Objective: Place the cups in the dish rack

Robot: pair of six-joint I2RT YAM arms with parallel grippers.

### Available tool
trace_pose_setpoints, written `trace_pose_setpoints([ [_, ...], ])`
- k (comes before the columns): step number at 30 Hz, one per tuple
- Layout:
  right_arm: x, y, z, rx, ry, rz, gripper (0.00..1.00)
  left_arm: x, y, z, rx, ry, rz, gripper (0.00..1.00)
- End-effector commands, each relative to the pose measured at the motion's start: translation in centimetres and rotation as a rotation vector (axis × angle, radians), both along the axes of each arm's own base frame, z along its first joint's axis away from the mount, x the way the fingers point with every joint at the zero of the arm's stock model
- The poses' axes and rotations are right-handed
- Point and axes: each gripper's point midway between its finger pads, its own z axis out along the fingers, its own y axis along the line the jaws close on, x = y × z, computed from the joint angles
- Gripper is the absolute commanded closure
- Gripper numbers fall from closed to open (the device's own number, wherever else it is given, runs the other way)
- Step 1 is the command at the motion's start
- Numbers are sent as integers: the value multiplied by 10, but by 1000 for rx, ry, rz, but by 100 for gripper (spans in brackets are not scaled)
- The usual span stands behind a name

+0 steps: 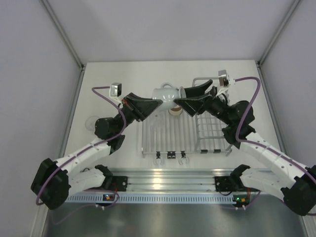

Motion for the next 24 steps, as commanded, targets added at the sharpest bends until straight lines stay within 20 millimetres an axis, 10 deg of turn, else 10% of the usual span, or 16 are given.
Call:
trace_pose_setpoints([
  [1, 12, -3, 7, -30, -32, -68, 100, -32, 17, 31, -123, -179, -25, 100],
  [10, 33, -8, -13, -92, -1, -176, 100, -20, 11, 3, -72, -119, -5, 63],
  [24, 54, -16, -19, -198, -5, -298, 100, -1, 8, -35, 169, -51, 141, 60],
])
